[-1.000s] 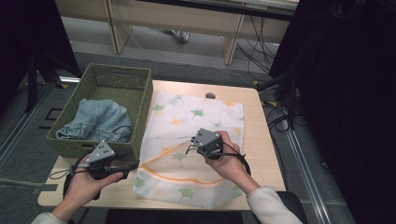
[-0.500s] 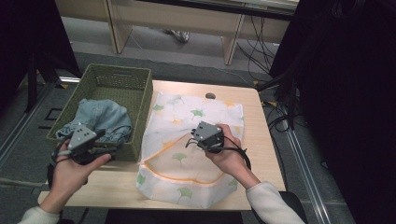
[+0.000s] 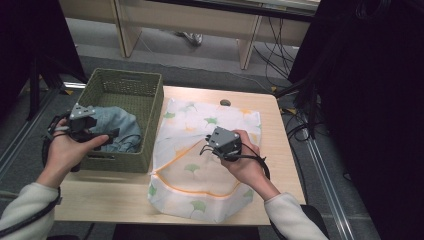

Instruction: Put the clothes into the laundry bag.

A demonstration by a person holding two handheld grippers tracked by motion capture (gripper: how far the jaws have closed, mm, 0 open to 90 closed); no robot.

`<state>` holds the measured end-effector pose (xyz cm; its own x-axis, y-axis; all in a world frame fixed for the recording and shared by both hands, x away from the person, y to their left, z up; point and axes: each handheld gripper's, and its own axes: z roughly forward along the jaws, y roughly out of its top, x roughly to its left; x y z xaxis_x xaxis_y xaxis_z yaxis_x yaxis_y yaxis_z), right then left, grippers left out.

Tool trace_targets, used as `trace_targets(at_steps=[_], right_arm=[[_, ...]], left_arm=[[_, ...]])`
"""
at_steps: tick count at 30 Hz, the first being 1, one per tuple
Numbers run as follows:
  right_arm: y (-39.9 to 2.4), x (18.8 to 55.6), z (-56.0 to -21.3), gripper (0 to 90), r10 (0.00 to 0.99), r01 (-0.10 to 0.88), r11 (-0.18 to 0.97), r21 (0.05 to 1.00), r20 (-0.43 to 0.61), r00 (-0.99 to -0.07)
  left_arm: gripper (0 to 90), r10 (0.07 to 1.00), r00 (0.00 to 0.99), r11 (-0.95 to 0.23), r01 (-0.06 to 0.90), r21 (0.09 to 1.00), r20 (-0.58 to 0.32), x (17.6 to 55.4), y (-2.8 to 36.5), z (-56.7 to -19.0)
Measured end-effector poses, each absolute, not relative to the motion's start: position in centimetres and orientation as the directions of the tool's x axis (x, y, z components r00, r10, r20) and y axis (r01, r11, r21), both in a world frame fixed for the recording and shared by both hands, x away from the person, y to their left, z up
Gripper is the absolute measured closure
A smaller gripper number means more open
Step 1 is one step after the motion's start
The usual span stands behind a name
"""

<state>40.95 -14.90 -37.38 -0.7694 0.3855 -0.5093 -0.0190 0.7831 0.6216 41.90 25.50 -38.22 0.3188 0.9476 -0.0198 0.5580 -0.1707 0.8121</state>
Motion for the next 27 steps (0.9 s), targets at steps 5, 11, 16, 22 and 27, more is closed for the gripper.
trace_targets(at_steps=[5, 11, 16, 22, 27], right_arm=[[-14.9, 41.1, -37.2, 87.2, 0.386, -0.019, 0.783, 0.622, -0.509, -0.769], [-14.9, 41.1, -37.4, 87.1, 0.372, -0.028, 0.788, 0.615, -0.512, -0.774], [-14.8, 41.0, -37.4, 87.1, 0.386, -0.011, 0.783, 0.622, -0.500, -0.775], [-14.7, 41.0, -37.5, 86.8, 0.376, -0.020, 0.786, 0.618, -0.503, -0.778], [-14.6, 40.9, -37.6, 86.7, 0.380, -0.010, 0.786, 0.618, -0.495, -0.781]], left_arm=[[18.5, 0.961, 0.274, -0.147, 0.602, 0.785, -0.030, 44.1, 26.2, -38.2], [17.8, 0.969, 0.245, -0.134, 0.639, 0.757, -0.035, 45.7, 26.7, -38.7], [17.1, 0.975, 0.220, -0.118, 0.663, 0.739, -0.041, 46.7, 27.1, -39.1], [17.4, 0.980, 0.191, -0.101, 0.687, 0.719, -0.045, 47.8, 27.7, -39.8], [17.9, 0.984, 0.172, -0.088, 0.699, 0.710, -0.048, 48.6, 28.1, -40.2]])
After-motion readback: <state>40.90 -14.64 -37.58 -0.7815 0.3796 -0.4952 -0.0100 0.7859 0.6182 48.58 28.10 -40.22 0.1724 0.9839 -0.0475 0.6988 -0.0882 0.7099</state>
